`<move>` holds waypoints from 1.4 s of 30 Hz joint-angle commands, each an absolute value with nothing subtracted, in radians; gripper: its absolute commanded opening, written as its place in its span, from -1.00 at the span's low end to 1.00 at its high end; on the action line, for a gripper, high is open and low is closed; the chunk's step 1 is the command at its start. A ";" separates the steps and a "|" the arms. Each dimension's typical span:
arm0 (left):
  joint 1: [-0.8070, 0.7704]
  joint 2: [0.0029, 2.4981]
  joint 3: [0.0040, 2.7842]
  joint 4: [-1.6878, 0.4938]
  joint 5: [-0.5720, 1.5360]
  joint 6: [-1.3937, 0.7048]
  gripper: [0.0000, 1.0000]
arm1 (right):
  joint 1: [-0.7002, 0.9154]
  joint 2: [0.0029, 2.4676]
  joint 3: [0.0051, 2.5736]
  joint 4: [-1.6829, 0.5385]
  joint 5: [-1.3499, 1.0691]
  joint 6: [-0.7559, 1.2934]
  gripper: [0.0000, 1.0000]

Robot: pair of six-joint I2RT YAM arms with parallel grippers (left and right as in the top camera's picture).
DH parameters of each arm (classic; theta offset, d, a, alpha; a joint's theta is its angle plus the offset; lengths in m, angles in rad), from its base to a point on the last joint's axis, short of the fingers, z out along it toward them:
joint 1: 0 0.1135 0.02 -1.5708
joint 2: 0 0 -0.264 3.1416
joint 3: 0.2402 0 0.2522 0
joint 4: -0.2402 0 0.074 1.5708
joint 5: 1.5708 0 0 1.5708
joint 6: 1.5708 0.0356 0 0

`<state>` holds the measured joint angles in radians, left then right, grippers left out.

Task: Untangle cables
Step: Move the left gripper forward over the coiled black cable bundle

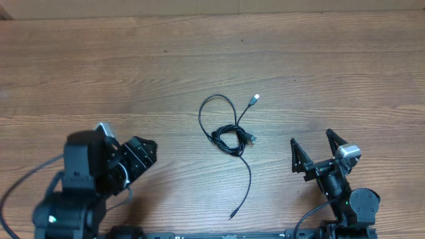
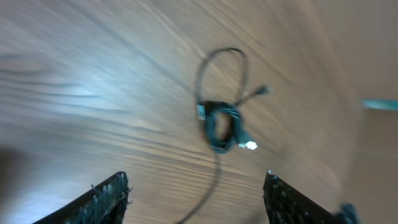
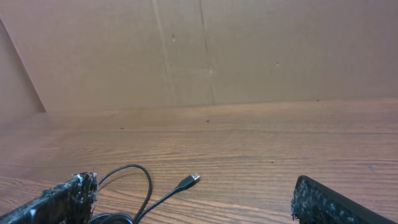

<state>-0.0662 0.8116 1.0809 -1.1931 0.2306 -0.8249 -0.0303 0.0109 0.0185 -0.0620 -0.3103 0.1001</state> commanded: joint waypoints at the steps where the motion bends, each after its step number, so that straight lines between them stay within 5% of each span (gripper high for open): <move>1: -0.073 0.902 1.218 -1.274 0.075 -0.739 0.32 | -0.026 0.003 0.008 -0.057 -0.308 0.092 1.00; 8: -0.125 1.065 1.369 -1.384 0.018 -0.686 0.26 | -0.026 0.003 0.008 -0.057 -0.308 0.092 1.00; 23: -0.621 1.380 1.384 -1.180 -0.109 -0.750 0.35 | -0.026 0.003 0.008 -0.057 -0.308 0.092 1.00; 42: -0.649 1.719 1.384 -1.008 -0.076 -0.802 0.36 | -0.026 0.003 0.008 -0.057 -0.308 0.092 1.00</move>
